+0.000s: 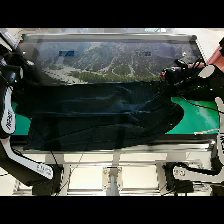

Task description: Fold the clothes and pants, and hang the long-sleeved shirts on hangers.

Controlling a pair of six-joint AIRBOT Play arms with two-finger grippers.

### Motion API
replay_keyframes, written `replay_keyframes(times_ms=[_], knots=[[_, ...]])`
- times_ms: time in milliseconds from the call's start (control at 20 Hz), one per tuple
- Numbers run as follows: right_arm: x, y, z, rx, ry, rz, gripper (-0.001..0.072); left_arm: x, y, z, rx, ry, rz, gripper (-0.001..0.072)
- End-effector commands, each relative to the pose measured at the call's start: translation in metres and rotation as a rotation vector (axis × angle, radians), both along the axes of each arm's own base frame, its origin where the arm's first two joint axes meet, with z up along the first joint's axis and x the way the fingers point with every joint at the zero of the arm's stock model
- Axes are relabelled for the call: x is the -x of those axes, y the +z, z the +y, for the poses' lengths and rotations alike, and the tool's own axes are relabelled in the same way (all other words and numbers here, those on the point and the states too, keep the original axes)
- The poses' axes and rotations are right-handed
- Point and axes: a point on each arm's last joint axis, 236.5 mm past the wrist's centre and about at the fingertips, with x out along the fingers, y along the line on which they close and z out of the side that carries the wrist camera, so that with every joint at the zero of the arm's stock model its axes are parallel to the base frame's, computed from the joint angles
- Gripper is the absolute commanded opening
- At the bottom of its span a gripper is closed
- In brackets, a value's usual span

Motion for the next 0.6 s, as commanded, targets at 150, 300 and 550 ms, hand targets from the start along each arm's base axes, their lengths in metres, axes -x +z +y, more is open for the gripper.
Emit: replay_keyframes(times_ms=[150,300,550], knots=[[-0.011,0.009,0.012,-0.064,-0.029,-0.038,0.0026,-0.056,0.039,0.001,0.013,0.039,-0.316,0.0020],[-0.018,0.010,0.009,-0.064,-0.062,-0.061,0.0026,-0.066,0.016,0.002,0.036,0.059,-0.334,0.0019],[-0.027,0.012,0.011,-0.065,-0.094,-0.086,0.0040,-0.068,-0.020,0.004,0.058,0.095,-0.283,0.0022]])
